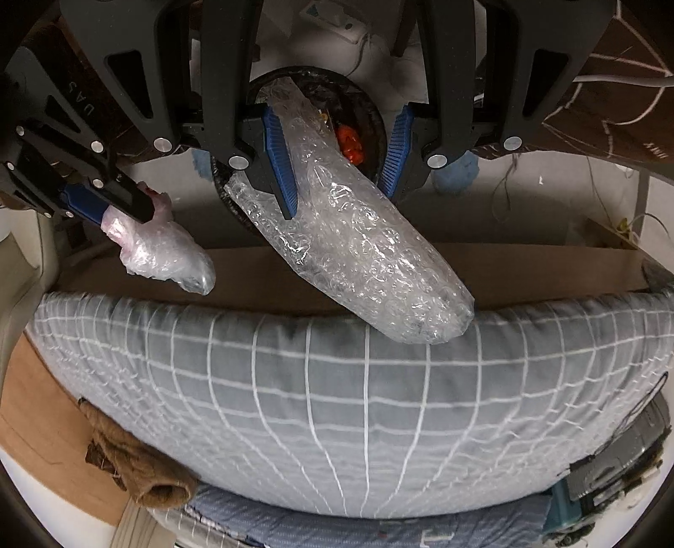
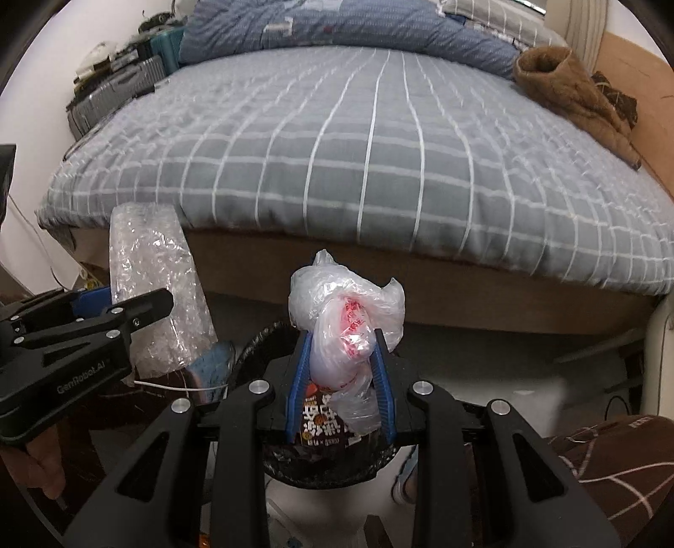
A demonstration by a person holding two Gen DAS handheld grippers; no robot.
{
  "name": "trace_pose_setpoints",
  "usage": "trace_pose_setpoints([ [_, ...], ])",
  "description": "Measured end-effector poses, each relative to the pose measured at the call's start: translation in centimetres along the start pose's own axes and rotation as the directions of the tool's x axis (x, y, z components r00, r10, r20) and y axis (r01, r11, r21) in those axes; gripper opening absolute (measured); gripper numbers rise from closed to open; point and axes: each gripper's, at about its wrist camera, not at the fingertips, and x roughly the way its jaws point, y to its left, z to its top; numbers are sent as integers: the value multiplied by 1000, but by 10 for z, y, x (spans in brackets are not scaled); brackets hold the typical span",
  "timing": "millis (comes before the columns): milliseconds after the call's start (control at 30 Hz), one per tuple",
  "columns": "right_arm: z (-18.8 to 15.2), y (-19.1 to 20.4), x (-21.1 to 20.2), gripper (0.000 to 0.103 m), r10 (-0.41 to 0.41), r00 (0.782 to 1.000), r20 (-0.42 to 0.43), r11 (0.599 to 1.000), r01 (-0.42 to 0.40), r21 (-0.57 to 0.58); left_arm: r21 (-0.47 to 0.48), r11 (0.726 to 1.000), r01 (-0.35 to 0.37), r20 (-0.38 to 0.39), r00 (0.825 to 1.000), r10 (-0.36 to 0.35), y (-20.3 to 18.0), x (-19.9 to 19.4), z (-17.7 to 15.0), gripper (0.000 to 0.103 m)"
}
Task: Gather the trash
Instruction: 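Carry the bubble wrap and pink bag with both tools over the bin, then open the right tool to drop the pink bag into the bin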
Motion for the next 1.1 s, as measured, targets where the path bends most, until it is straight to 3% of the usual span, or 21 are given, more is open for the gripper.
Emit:
trace_pose_setpoints([
  [333, 5, 8, 41, 28, 11, 998, -59, 1000, -11, 1, -8, 1000, -17, -82, 996, 16, 11, 50, 2, 40],
  [800, 3, 26, 87, 31, 16, 989, -145, 999, -20, -29, -49, 998, -49, -112, 993, 43, 36, 70, 1, 40],
  [900, 4, 27, 86, 36, 10, 991, -136, 999, -15, -37, -52, 997, -51, -113, 993, 45, 39, 72, 3, 40],
  [1100, 4, 18, 78, 60, -8, 995, -101, 1000, 5, -26, -32, 999, -44, -116, 992, 40, 26, 73, 2, 40],
])
